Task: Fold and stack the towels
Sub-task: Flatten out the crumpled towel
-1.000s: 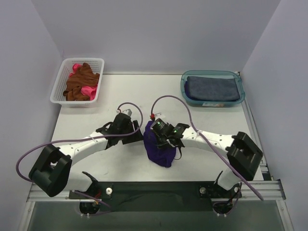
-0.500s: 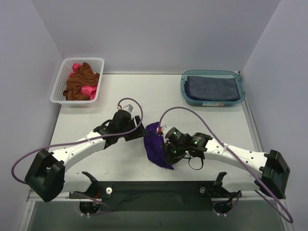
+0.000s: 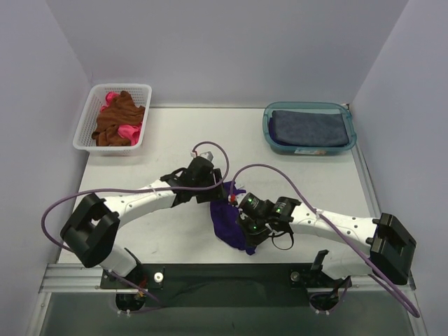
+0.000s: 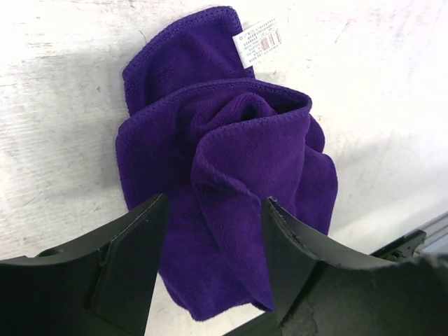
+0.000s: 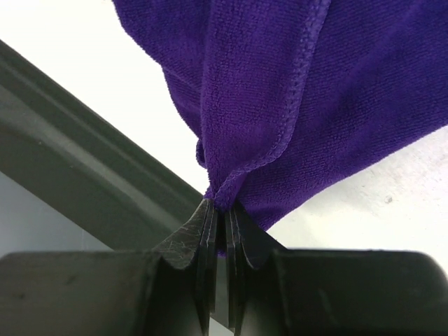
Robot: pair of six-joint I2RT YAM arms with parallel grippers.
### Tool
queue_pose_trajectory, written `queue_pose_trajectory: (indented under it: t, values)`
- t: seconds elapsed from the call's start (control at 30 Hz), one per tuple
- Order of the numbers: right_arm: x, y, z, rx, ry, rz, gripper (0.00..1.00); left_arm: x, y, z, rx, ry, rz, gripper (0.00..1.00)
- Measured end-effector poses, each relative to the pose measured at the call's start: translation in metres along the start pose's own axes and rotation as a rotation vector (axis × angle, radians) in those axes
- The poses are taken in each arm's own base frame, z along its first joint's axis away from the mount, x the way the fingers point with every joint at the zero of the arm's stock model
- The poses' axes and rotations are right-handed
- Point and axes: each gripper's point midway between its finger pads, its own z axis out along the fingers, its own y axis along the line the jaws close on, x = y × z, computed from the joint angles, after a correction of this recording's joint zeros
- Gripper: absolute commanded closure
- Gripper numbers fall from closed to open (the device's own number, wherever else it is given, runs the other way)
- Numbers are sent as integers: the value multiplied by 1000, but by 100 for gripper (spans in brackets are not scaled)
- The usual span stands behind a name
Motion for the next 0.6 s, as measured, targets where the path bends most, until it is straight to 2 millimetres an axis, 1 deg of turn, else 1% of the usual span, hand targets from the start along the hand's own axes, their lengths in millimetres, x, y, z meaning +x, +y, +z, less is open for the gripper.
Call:
queue_pose_trajectory:
  t: [0.07,0.2,0.27,0.43,0.5,0.53,0.6]
  values:
    - [0,-2,0,8,-1,1,100,2,-1,8,-19,12,7,39]
    - [3,-5,2,20,2,4,100,1,0,19,-53,19,15,41]
    - [4,-6,3,23,2,6,100,1,1,21,-65,18,16,42]
    - [6,-8,5,32,6,12,100,-3,1,25,-81,15,19,53]
    - [6,-8,5,33,5,12,100,-3,0,26,-82,16,20,56]
    - [6,-8,5,33,4,12,100,-2,1,26,-85,19,20,63]
    - [5,-9,5,36,3,12,100,-1,2,25,-91,24,17,72]
